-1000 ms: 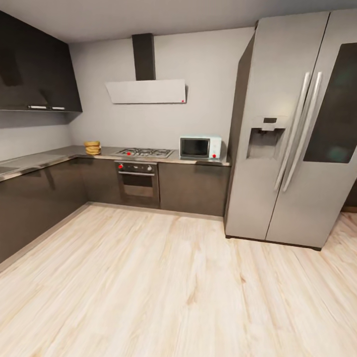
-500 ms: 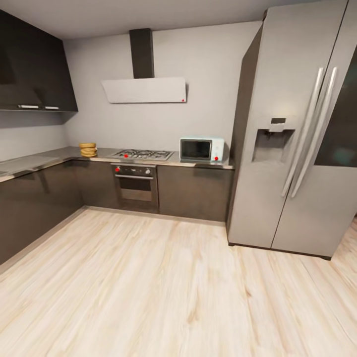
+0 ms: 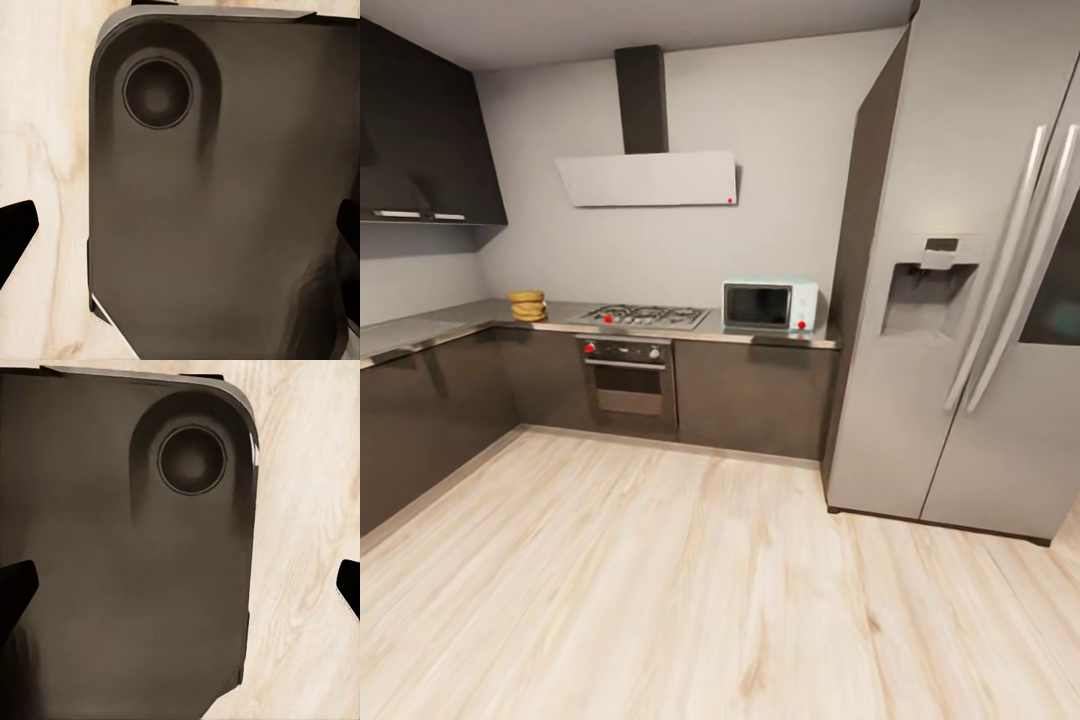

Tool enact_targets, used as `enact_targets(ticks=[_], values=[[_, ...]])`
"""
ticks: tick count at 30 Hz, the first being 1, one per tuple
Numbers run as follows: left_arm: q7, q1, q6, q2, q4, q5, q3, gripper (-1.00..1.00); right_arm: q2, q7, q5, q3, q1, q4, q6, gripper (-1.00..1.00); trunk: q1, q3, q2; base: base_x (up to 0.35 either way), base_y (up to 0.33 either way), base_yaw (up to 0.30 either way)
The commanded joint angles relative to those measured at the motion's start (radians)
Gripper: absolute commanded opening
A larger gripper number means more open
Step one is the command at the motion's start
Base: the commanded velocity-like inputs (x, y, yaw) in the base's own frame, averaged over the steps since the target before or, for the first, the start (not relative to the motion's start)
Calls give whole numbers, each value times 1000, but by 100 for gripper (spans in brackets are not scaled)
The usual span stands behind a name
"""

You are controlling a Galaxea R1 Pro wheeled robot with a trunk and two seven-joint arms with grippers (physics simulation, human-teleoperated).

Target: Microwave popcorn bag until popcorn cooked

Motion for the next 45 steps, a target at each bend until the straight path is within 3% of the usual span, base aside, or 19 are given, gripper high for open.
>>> enact_targets(ticks=[1, 45], values=[[0, 0, -1, 0, 0, 8, 1, 100, 0, 0, 0, 1, 0, 1, -4, 100, 1, -1, 0, 321, 0, 0], [0, 0, -1, 0, 0, 8, 1, 100, -3, 0, 3, 1, 0, 1, -4, 100, 1, -1, 0, 321, 0, 0]])
